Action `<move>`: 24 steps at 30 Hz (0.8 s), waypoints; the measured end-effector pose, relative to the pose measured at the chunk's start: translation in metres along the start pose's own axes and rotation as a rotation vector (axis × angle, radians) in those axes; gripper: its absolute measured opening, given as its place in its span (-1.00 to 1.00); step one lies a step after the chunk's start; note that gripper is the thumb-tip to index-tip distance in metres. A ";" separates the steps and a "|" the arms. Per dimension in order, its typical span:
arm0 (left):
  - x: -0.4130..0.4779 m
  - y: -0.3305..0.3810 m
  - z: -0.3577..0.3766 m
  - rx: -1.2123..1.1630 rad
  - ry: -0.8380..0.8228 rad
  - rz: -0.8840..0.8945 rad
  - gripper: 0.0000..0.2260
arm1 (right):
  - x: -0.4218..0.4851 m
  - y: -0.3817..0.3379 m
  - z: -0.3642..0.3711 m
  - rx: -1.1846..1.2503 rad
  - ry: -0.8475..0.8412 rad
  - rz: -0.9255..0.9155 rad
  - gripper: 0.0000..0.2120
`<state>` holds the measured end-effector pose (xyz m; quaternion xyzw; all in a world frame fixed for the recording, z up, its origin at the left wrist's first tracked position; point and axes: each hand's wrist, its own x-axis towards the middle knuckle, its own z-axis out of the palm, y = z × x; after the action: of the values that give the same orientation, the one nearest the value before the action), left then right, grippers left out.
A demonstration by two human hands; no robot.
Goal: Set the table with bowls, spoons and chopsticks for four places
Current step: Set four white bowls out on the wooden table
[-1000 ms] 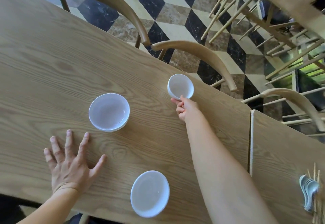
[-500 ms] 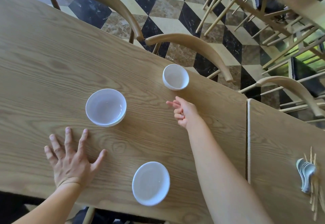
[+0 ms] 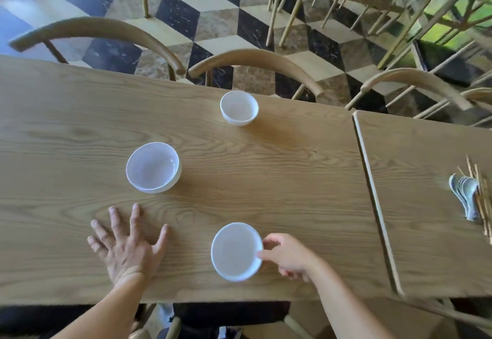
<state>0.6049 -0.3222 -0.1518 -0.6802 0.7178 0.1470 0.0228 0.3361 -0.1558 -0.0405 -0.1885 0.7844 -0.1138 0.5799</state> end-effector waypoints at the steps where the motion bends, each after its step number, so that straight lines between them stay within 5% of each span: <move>1: 0.000 -0.001 0.000 0.004 -0.003 0.001 -0.17 | 0.000 0.001 0.004 0.022 0.013 -0.007 -0.78; 14: 0.000 -0.001 0.000 -0.027 0.010 0.004 -0.14 | -0.005 -0.002 0.009 0.065 0.021 -0.042 -0.81; 17: 0.000 0.000 -0.001 -0.025 0.020 0.002 -0.14 | 0.007 -0.012 0.001 0.050 0.210 -0.058 -0.80; 20: 0.000 0.000 0.000 -0.036 0.017 0.001 -0.16 | 0.022 -0.063 0.009 0.086 0.398 -0.178 -0.84; 24: 0.002 -0.001 0.000 -0.034 -0.008 -0.008 -0.17 | 0.042 -0.164 0.048 0.244 0.198 -0.243 -0.62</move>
<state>0.6053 -0.3241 -0.1522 -0.6827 0.7124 0.1617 0.0147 0.3974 -0.3201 -0.0265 -0.1978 0.7896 -0.2951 0.5003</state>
